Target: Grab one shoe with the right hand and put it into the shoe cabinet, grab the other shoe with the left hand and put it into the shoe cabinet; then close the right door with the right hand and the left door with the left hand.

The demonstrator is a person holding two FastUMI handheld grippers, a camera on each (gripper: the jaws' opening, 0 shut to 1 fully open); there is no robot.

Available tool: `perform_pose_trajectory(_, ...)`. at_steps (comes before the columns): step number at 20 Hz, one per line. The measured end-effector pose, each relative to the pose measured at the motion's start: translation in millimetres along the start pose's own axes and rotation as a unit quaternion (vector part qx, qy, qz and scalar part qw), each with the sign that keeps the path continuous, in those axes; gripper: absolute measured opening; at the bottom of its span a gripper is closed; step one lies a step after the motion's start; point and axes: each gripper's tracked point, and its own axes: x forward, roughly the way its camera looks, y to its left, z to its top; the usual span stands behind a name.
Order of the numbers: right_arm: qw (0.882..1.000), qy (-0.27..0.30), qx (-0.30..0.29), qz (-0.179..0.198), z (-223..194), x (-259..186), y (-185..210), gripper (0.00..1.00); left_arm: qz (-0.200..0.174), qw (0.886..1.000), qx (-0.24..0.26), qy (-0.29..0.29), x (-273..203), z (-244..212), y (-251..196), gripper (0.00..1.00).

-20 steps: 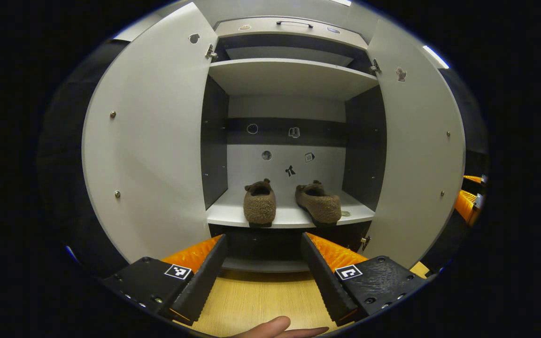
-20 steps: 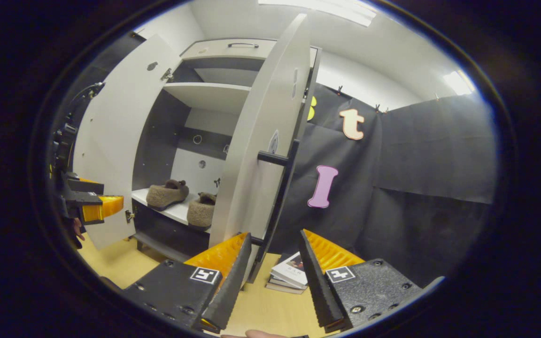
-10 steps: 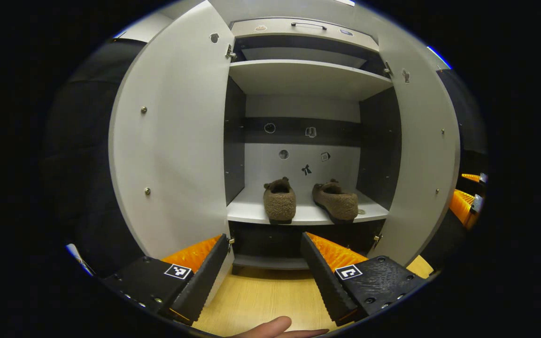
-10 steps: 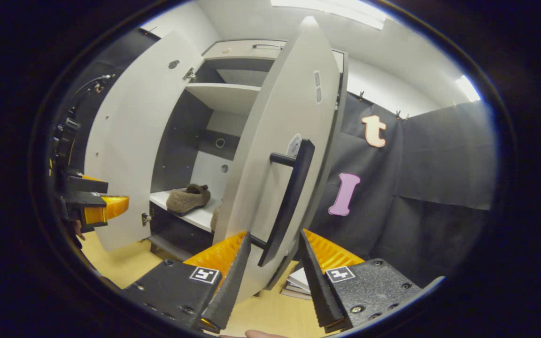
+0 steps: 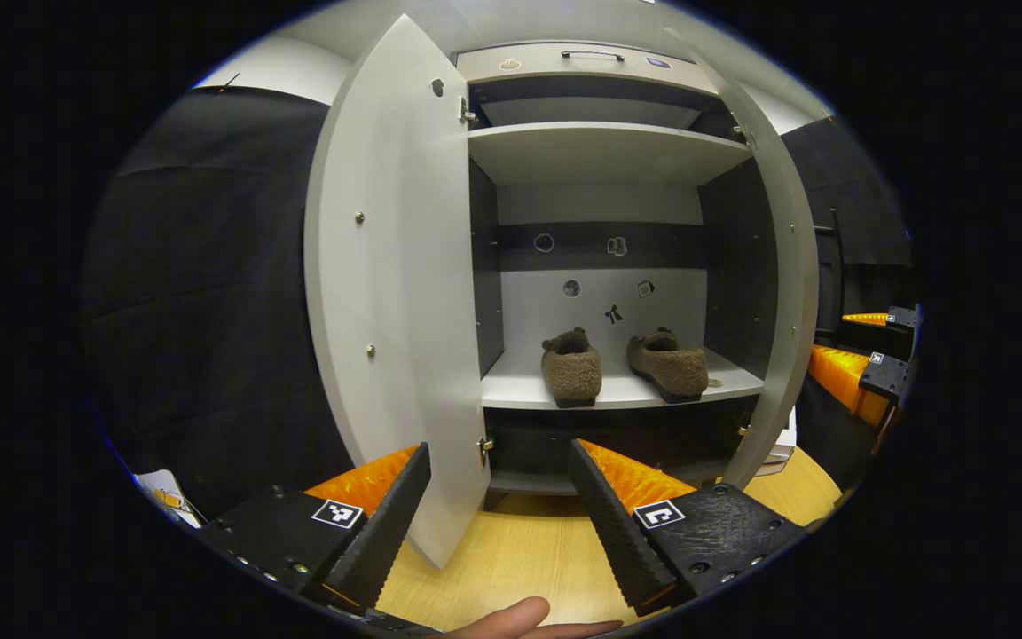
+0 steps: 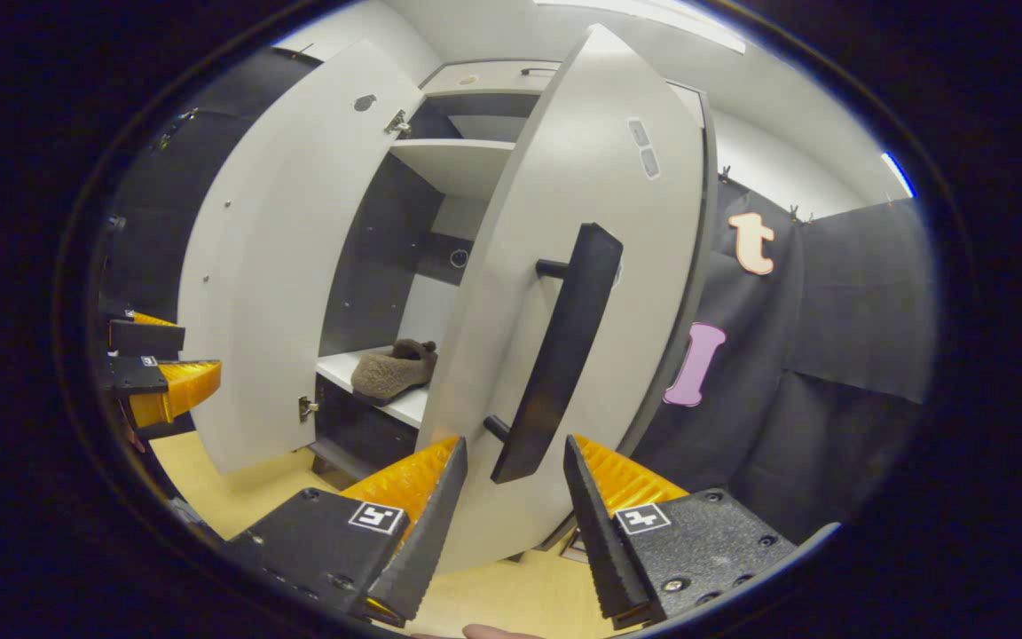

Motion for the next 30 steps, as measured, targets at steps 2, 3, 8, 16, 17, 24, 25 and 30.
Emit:
perform_pose_trajectory(2,1.000,0.005,-0.006,0.009,-3.8,1.8,8.0,0.73,0.009,1.000,0.001,-0.004,-2.4,2.0,9.5,0.95)
perform_pose_trajectory(3,1.000,0.006,-0.006,0.015,-4.0,2.0,14.3,0.73,0.014,1.000,0.000,-0.005,-2.9,2.4,14.2,0.95)
perform_pose_trajectory(8,0.999,0.015,-0.007,0.031,-6.4,6.6,31.9,0.73,0.033,0.999,-0.007,-0.008,-8.0,3.3,36.9,0.95)
perform_pose_trajectory(16,0.998,0.023,-0.027,0.055,-12.2,3.1,76.2,0.73,0.049,0.998,0.005,-0.027,-11.5,4.0,70.8,0.94)
perform_pose_trajectory(17,0.998,0.022,-0.030,0.057,-13.8,1.6,83.3,0.73,0.049,0.998,0.007,-0.031,-11.7,3.1,76.0,0.94)
perform_pose_trajectory(24,0.997,0.030,-0.038,0.052,-23.2,-13.0,125.3,0.73,0.050,0.994,0.051,-0.084,-19.9,17.8,125.7,0.96)
perform_pose_trajectory(25,0.997,0.030,-0.041,0.052,-24.2,-14.0,129.3,0.73,0.054,0.993,0.057,-0.089,-20.6,18.2,134.7,0.96)
perform_pose_trajectory(30,0.996,0.049,-0.062,0.052,-29.2,-18.9,137.4,0.73,0.086,0.984,0.112,-0.111,-10.4,13.1,166.9,0.95)
